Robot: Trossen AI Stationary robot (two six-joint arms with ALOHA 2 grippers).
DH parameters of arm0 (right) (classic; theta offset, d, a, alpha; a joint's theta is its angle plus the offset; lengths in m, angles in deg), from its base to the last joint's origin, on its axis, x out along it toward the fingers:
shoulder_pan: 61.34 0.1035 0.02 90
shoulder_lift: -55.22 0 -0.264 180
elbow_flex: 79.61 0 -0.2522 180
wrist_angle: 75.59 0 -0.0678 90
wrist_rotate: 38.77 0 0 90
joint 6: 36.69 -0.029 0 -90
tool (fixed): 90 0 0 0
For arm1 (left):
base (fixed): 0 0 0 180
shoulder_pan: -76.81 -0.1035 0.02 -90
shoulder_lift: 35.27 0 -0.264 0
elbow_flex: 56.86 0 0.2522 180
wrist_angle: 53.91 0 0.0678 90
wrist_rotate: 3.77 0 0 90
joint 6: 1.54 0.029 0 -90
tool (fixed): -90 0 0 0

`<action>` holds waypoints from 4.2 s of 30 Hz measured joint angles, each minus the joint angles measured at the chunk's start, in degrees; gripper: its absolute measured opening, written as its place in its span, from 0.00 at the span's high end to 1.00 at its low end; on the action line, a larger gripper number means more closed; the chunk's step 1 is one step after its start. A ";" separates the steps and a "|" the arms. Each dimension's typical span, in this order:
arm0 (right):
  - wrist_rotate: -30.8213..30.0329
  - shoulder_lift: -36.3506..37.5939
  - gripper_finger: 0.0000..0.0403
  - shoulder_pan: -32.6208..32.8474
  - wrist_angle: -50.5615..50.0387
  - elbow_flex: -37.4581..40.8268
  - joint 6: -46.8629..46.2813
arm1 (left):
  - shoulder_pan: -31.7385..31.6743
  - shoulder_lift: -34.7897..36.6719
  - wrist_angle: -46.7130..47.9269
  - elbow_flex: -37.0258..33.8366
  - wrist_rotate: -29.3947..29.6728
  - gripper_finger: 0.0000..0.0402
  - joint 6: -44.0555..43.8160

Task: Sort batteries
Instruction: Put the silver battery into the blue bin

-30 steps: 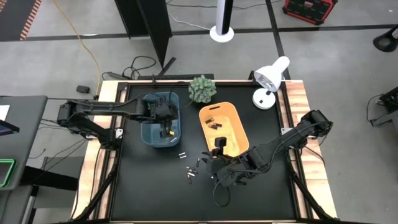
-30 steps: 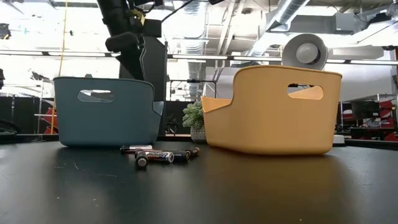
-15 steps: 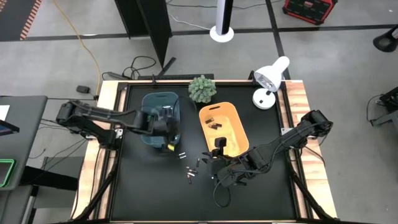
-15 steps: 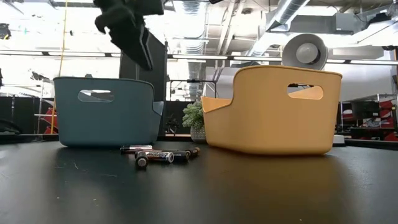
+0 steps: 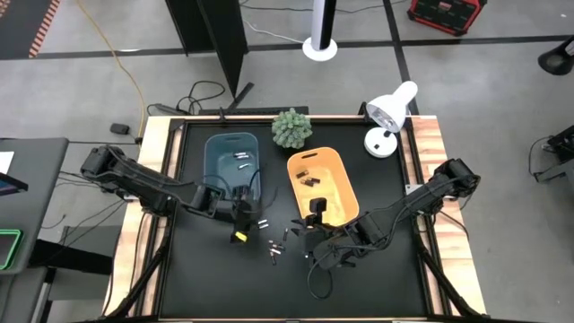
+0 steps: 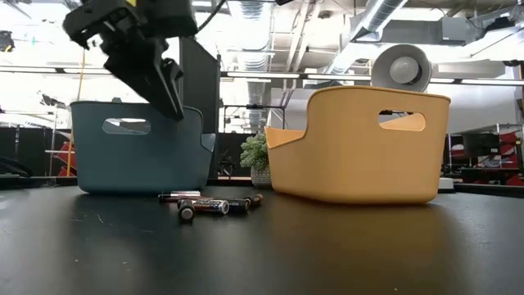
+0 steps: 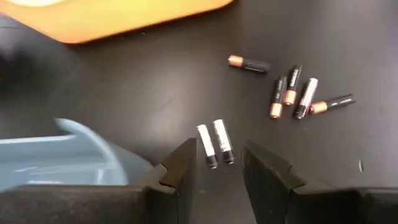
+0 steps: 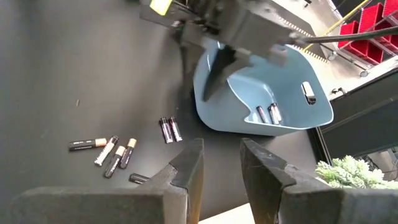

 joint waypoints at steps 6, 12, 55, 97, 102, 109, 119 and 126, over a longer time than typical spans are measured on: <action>0.01 -0.02 0.70 0.00 0.01 0.00 0.00 | 2.59 0.06 -14.63 -6.62 0.17 0.67 -1.63; 0.01 -0.02 0.70 -0.06 0.01 0.00 -0.02 | 4.52 -0.23 -20.16 -9.31 0.48 0.63 -3.89; -0.01 -0.02 0.70 -0.11 0.03 0.00 -0.02 | 12.49 -3.43 -7.13 6.20 10.23 0.62 -1.94; 0.00 -0.04 0.70 0.00 0.05 0.00 -0.04 | 8.60 -19.63 1.68 6.07 8.92 0.62 -22.06; -0.01 -0.04 0.70 0.00 0.05 0.00 -0.04 | 8.39 -20.73 1.37 6.04 8.72 0.62 -21.40; 0.00 -0.04 0.70 0.00 0.18 0.00 -0.03 | 7.99 -21.51 0.87 6.00 9.57 0.62 -20.94; 0.00 -0.04 0.70 0.00 0.01 0.00 -0.02 | 8.46 -21.36 0.79 6.27 7.58 0.62 -18.32; -0.01 -0.04 0.70 0.02 0.01 0.00 -0.02 | 8.45 -21.33 0.63 7.69 12.96 0.62 -11.09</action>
